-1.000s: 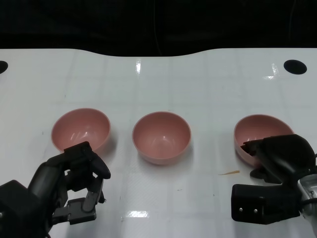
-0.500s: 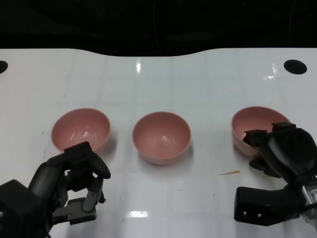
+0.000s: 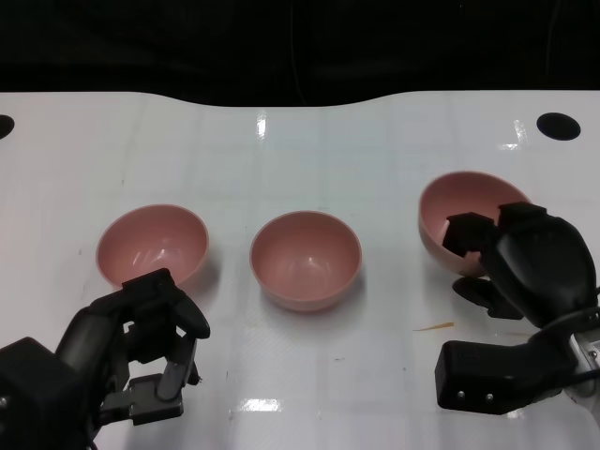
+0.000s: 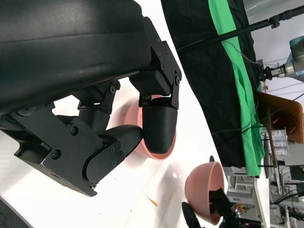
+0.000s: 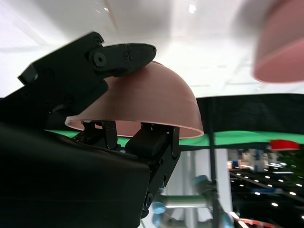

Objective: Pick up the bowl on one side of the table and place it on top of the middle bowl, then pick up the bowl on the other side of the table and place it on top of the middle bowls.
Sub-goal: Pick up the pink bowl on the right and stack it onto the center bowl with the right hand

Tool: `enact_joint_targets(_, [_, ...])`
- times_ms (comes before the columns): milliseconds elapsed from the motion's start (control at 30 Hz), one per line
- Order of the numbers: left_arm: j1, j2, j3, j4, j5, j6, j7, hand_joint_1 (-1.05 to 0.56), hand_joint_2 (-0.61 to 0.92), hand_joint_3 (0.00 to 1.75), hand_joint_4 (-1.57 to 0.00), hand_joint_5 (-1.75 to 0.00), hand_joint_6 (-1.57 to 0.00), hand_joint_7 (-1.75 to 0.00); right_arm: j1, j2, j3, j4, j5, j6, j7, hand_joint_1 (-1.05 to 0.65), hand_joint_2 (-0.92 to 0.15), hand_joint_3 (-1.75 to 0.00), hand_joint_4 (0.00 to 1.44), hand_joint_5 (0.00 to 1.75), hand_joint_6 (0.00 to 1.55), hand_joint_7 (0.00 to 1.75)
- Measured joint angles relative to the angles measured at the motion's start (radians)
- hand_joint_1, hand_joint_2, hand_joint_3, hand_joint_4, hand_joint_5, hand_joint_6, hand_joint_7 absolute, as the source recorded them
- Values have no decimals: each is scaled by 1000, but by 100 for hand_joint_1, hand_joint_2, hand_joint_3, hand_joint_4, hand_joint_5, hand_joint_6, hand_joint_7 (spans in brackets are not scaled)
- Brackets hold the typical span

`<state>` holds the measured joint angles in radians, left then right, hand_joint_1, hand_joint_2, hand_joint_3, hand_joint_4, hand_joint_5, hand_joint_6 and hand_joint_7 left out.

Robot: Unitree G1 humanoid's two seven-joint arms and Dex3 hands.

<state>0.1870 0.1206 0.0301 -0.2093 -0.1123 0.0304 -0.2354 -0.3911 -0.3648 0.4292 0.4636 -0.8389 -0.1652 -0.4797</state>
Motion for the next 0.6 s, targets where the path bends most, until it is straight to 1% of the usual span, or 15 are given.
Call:
enact_joint_targets(33, [0,0,-1,-1,0,0,0,-12,44,127,-78,-175,-75,-153,2,-2,-2,-31,6,-2,24,-21,-55,-80,93,175,71,170])
enact_joint_targets(67, [0,0,-2,-2,1,1,0,-12,44,128,-78,-175,-75,-153,4,-4,-4,-58,9,-2,44,-21,-54,-82,93,175,71,170])
enact_joint_targets(133, [0,0,-3,-3,3,2,3,-12,44,128,-78,-175,-75,-153,7,-8,-10,-99,11,-4,78,-21,-50,-87,93,175,72,165])
enact_joint_targets(200, [0,0,-3,-4,4,3,3,-12,43,127,-78,-175,-75,-153,11,-13,-15,-137,11,-3,113,-20,-48,-83,92,175,82,136])
enact_joint_targets(233, [0,0,-4,-4,4,3,3,-11,43,128,-77,-175,-75,-154,12,-14,-17,-155,12,-3,130,-20,-48,-81,92,175,84,129])
enact_joint_targets(267, [0,0,-4,-4,4,3,3,-11,44,128,-77,-175,-74,-154,12,-14,-18,-172,13,-7,140,-19,-44,-89,93,175,82,139])
enact_joint_targets(300, [0,-1,-6,-4,4,3,3,-11,44,128,-77,-175,-74,-154,12,-14,-19,-182,14,-18,144,-18,-41,-95,93,175,80,145])
enact_joint_targets(333, [0,-1,-6,-4,4,3,3,-11,44,128,-77,-175,-74,-154,12,-14,-20,-189,15,-28,148,-19,-39,-107,93,175,76,155])
enact_joint_targets(400, [0,-2,-8,-4,4,3,3,-12,44,128,-77,-175,-74,-154,11,-13,-20,-195,18,-45,153,-20,-36,-119,91,175,72,167])
enact_joint_targets(433, [0,-3,-8,-4,4,3,3,-12,44,127,-77,-175,-73,-154,11,-11,-21,-196,20,-50,156,-20,-35,-123,91,175,71,170])
enact_joint_targets(467, [0,-3,-8,-4,4,3,3,-13,45,127,-77,-175,-74,-154,9,-8,-21,-197,21,-52,156,-20,-36,-124,92,175,72,170])
enact_joint_targets(600, [0,-7,-10,-4,4,5,3,-12,45,127,-78,-175,-74,-154,-14,13,-21,-197,21,-63,158,-20,-35,-125,93,175,72,171])
